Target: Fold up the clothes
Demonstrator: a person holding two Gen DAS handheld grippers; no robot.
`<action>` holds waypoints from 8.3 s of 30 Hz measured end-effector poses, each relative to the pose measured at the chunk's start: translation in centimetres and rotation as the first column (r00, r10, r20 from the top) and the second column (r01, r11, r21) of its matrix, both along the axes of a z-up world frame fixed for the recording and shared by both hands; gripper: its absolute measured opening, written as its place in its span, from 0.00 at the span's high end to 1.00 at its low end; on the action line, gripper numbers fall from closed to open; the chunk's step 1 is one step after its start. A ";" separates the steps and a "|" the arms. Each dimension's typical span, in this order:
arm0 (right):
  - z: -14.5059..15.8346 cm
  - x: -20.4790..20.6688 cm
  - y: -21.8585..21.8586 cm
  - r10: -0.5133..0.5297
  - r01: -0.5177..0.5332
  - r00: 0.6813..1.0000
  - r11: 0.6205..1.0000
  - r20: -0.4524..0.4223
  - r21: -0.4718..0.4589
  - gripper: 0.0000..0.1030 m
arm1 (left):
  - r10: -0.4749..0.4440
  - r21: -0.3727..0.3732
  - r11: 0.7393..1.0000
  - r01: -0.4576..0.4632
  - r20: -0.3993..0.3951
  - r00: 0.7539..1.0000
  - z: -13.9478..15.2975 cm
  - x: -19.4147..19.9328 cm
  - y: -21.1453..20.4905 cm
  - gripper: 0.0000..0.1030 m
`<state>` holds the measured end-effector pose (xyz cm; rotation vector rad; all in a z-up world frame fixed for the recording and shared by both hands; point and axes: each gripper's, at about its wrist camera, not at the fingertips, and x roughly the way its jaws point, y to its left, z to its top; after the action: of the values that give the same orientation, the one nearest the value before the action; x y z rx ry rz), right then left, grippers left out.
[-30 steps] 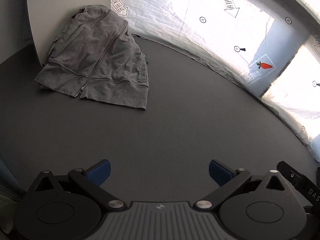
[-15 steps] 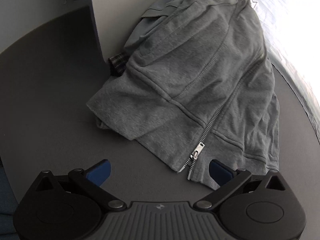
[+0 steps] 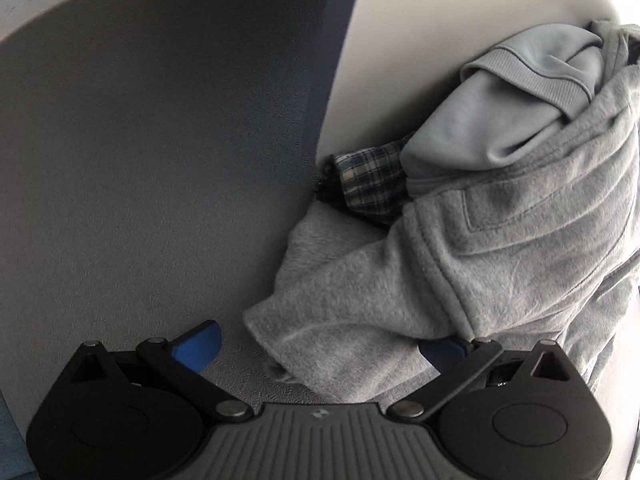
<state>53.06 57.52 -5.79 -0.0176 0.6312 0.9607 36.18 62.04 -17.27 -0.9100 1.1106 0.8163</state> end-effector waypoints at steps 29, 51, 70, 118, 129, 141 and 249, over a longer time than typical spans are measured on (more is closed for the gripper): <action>-1.7 -2.7 7.9 0.095 -0.042 0.977 0.963 0.190 -0.266 0.65 | -0.007 0.068 0.998 0.010 -0.043 0.999 2.1 2.7 -0.6 0.00; -0.5 -5.1 -26.0 -0.387 0.537 0.797 0.805 0.463 -0.252 0.95 | -0.305 0.139 0.946 0.294 0.066 0.950 8.1 -0.5 -8.5 0.00; 1.3 -15.3 -68.6 -0.773 0.919 0.395 0.324 0.496 -0.227 0.93 | -0.651 0.216 0.758 0.615 0.190 0.735 8.2 -4.0 -39.7 0.00; -8.5 -12.6 -82.7 -0.778 0.753 0.585 0.626 -0.228 -0.205 0.95 | -0.915 0.408 0.400 0.820 0.232 0.331 8.3 12.8 -59.1 0.95; 2.9 -12.7 -66.8 -0.456 0.512 0.828 0.852 -0.327 0.107 0.95 | -0.752 0.467 0.654 0.595 0.316 0.579 15.6 9.1 -35.4 0.95; 0.9 -14.0 -51.2 -0.238 0.276 0.896 0.960 -0.376 0.050 0.85 | -0.333 0.229 0.929 0.292 0.165 0.928 5.4 0.4 -14.0 0.91; -9.3 -21.9 -71.3 -0.868 0.785 0.495 0.432 0.031 -0.443 0.47 | -0.934 0.248 0.353 0.902 0.047 0.353 1.4 -5.6 -46.4 0.85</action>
<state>31.15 -13.81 -15.08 0.0294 0.8967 -0.1897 30.57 15.62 -15.89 -0.0543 1.1372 -0.1606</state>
